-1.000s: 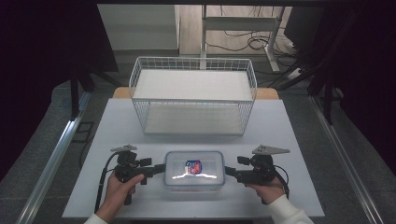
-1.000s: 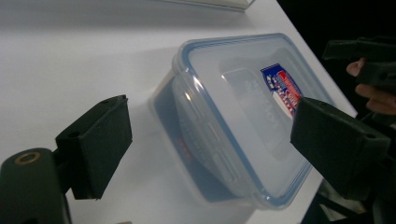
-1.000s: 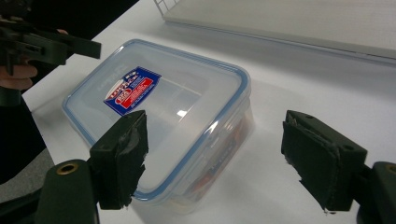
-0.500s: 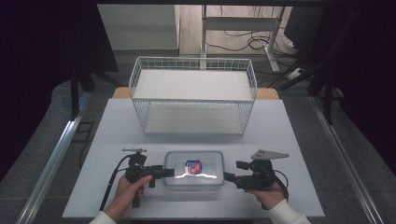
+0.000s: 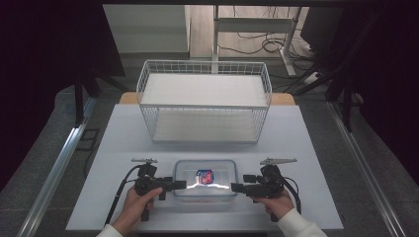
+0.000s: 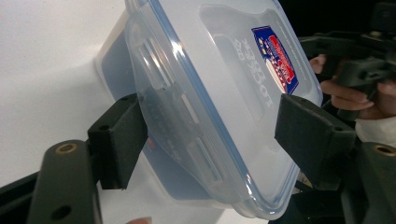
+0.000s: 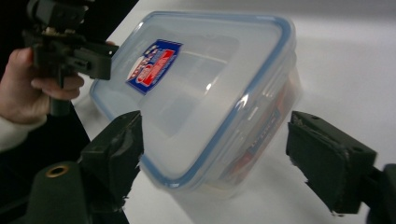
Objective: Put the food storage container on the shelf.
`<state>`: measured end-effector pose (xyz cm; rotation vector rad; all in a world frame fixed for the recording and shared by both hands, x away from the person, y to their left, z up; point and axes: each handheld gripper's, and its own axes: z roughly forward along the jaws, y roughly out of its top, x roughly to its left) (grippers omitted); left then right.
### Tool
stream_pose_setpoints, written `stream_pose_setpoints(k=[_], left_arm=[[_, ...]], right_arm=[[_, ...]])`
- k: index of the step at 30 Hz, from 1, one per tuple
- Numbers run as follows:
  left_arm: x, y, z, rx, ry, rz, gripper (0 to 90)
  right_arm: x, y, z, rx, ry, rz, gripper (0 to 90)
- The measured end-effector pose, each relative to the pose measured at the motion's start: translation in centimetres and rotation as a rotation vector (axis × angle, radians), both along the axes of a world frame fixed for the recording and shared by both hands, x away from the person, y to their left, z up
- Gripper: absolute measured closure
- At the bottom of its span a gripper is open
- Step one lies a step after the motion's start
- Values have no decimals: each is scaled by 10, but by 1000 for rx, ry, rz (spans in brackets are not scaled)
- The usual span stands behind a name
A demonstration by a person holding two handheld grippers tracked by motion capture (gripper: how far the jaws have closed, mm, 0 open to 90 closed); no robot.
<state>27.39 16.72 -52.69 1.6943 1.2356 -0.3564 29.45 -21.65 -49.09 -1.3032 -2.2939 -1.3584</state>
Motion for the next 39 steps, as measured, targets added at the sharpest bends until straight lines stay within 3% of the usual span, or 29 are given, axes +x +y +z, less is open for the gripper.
stream_pose_setpoints(k=[1,2,3,4,15,18,25,31,39], left_arm=[[0,1,0,-2,1,-2,270],[1,1,0,-3,2,-3,278],[1,1,0,-3,2,-3,279],[1,1,0,-1,2,-4,279],[1,1,0,-4,1,-1,282],[1,1,0,-3,1,-1,282],[0,1,0,-5,-3,8,283],[0,0,0,-5,-7,13,283],[-3,1,3,-4,-24,20,311]], right_arm=[[0,0,0,0,0,0,188],[7,2,-6,16,62,-4,187],[7,2,-6,16,62,-4,187],[11,4,-10,23,102,-5,182],[22,12,-22,71,218,10,216],[22,13,-22,70,228,2,229],[20,6,-17,87,226,-22,354],[20,3,-19,117,252,-43,391],[17,1,-17,124,248,-43,423]])
